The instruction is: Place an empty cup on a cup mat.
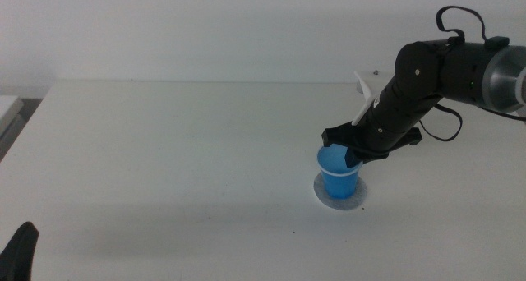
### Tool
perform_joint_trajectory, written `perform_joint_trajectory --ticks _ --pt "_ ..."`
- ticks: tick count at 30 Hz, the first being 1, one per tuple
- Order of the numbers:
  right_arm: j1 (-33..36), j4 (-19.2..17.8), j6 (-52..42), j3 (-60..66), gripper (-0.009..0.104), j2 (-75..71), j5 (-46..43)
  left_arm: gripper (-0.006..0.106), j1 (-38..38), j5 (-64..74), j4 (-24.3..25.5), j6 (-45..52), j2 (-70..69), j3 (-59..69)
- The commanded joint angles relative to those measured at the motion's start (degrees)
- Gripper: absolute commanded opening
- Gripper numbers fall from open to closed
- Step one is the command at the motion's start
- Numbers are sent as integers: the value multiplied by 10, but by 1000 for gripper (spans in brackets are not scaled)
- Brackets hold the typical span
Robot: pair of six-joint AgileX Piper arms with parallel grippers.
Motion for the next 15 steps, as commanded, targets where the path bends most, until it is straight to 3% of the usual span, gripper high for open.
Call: perform_joint_trajectory --ticks 1,10,15 --pt "1 -4 -1 3 -2 4 -7 94 -1 -7 -1 -2 -2 0" --pt "1 -18 -1 3 -1 7 -13 94 -1 -7 -1 -2 -2 0" --pt "1 -18 0 3 10 7 -12 94 -1 -7 -1 -2 -2 0"
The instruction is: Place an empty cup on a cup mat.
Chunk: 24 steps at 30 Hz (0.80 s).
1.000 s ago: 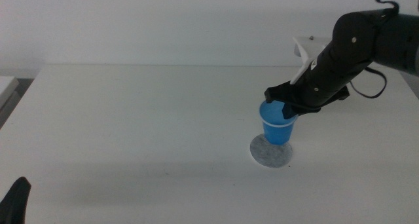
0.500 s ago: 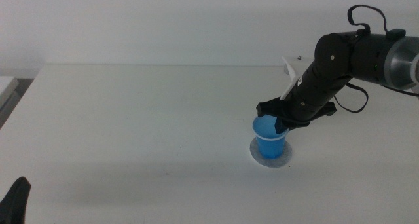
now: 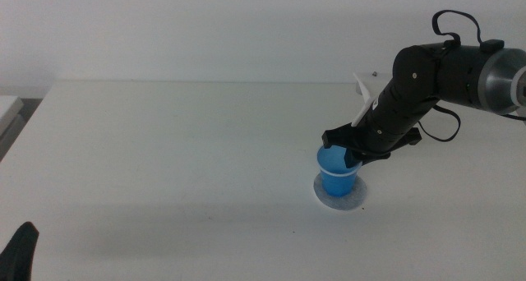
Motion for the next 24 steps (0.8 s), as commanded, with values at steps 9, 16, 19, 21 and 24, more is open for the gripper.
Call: perform_joint_trajectory --ticks 9,16,19,21,24 --pt "1 -21 0 3 20 -3 28 94 -1 -7 -1 -2 -2 0" --pt "1 -24 0 3 47 -42 33 94 -1 -7 -1 -2 -2 0" --pt "1 -27 -5 3 70 -71 36 94 -1 -7 -1 -2 -2 0" --pt "1 -34 -7 1 81 -99 45 94 -1 -7 -1 -2 -2 0" --pt "-11 -50 -25 -18 91 -146 86 94 -1 -7 -1 -2 -2 0"
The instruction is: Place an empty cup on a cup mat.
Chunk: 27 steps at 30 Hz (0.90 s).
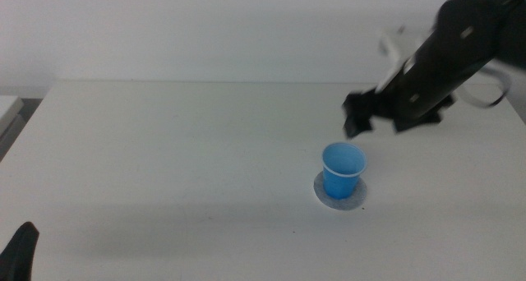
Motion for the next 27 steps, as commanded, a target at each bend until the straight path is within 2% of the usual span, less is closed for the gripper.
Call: perform_joint_trajectory --ticks 1,4,10,18,27 --pt "-17 -19 -18 -20 91 -49 33 94 -1 -7 -1 -2 -2 0" --pt "-49 -20 -34 -36 91 -109 56 94 -1 -7 -1 -2 -2 0" --pt "-121 -20 -34 -4 91 -254 36 94 -1 -7 -1 -2 -2 0" --pt "-133 -34 -17 214 91 -485 -107 94 -1 -7 -1 -2 -2 0" --pt "-133 -75 -12 393 91 -687 -151 94 -1 -7 -1 -2 -2 0"
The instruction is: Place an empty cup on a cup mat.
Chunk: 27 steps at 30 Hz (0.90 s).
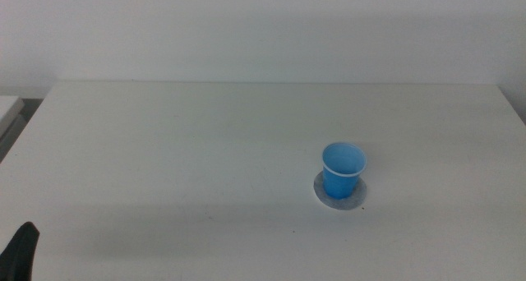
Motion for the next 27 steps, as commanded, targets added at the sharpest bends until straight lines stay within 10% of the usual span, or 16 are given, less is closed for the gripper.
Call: perform_joint_trajectory --ticks 1,12,27 --pt "-5 -14 1 54 91 -52 -31 94 -1 -7 -1 -2 -2 0" --pt "-5 -22 -29 275 92 -205 -224 94 -1 -7 -1 -2 -2 0" --pt "-5 -33 -9 323 92 -233 -202 94 -1 -7 -1 -2 -2 0"
